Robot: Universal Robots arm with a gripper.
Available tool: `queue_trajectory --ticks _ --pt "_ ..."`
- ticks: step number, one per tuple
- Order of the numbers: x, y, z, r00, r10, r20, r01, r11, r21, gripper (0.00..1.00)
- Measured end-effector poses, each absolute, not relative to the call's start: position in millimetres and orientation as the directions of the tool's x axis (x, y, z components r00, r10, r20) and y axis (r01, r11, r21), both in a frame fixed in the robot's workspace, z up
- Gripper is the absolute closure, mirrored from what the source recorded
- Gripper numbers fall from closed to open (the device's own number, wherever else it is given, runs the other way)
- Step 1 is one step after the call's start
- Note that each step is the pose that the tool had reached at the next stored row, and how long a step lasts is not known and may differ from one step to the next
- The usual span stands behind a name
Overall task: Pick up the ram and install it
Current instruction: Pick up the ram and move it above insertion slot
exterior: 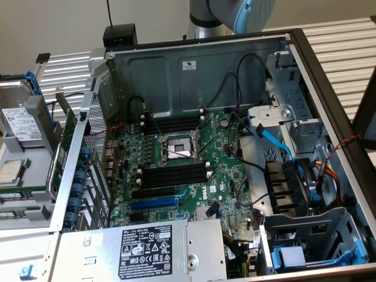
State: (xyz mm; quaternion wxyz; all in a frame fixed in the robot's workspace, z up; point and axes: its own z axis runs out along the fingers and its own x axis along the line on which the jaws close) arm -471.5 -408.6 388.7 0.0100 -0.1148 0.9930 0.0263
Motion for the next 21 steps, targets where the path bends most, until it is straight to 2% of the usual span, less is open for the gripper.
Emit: queue_trajectory --ticks 21 --pt "-471.5 -408.6 387.2 -0.818 -0.574 -0.026 -0.575 0.817 0.05 0.89"
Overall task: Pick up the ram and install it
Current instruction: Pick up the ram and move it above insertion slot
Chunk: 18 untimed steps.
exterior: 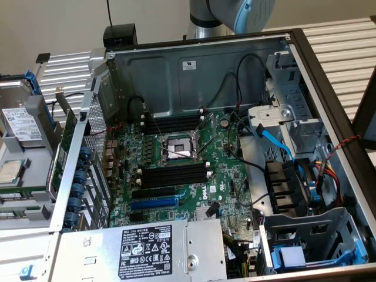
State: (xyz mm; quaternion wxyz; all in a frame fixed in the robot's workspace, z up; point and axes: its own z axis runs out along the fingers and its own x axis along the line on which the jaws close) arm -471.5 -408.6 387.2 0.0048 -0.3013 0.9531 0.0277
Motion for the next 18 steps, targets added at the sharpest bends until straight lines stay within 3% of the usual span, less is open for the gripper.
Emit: queue_trajectory --ticks 18 --pt "-471.5 -408.6 385.2 -0.589 -0.808 -0.026 -0.808 0.588 0.05 0.89"
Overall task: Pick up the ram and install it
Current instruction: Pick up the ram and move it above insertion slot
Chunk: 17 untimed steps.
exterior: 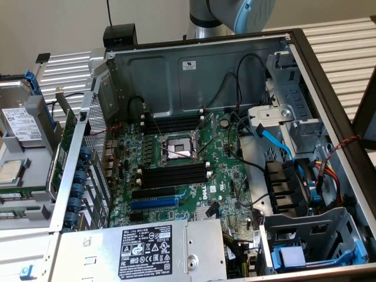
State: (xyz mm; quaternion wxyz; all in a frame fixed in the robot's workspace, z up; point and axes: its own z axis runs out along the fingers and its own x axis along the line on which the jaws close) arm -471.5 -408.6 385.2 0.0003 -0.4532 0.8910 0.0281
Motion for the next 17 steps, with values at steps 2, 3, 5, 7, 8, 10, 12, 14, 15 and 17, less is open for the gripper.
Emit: queue_trajectory --ticks 2,3,5,7,8,10,12,14,15,17 --pt "-471.5 -408.6 385.0 -0.56 -0.828 -0.026 -0.828 0.558 0.05 0.89" --pt "-471.5 -408.6 385.0 -0.545 -0.838 -0.026 -0.838 0.544 0.05 0.89" --pt "-471.5 -408.6 384.8 -0.514 -0.857 -0.026 -0.857 0.513 0.05 0.89" --pt "-471.5 -408.6 384.7 -0.483 -0.875 -0.026 -0.875 0.481 0.05 0.89" --pt "-471.5 -408.6 384.6 -0.467 -0.884 -0.026 -0.884 0.465 0.05 0.89" --pt "-471.5 -408.6 384.5 -0.434 -0.9 -0.026 -0.9 0.433 0.05 0.89" --pt "-471.5 -408.6 384.4 -0.402 -0.915 -0.026 -0.915 0.4 0.05 0.89" --pt "-471.5 -408.5 384.3 -0.367 -0.93 -0.026 -0.929 0.366 0.05 0.89" --pt "-471.5 -408.6 384.2 -0.35 -0.936 -0.026 -0.936 0.349 0.05 0.89" --pt "-471.5 -408.6 384.1 -0.316 -0.948 -0.026 -0.948 0.315 0.05 0.89"
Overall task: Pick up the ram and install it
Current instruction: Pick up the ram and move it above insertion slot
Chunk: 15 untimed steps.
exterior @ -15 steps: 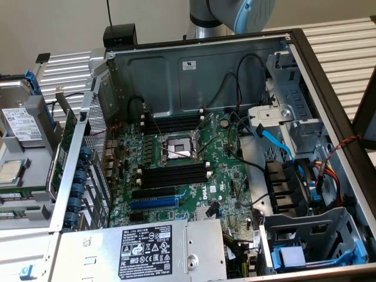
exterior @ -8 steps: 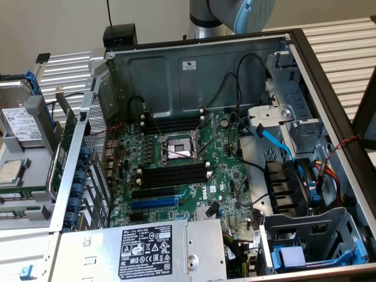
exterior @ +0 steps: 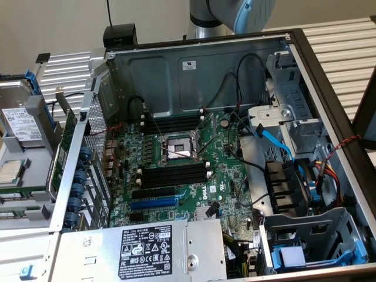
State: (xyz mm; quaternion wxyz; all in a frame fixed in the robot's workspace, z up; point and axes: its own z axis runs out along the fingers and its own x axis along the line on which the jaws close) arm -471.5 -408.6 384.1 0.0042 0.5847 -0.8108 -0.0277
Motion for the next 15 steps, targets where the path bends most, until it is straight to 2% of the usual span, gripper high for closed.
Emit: queue_trajectory --ticks 15 --pt "-468.1 -408.6 383.0 -0.13 -0.991 -0.019 -0.991 0.129 0.048 0.89"
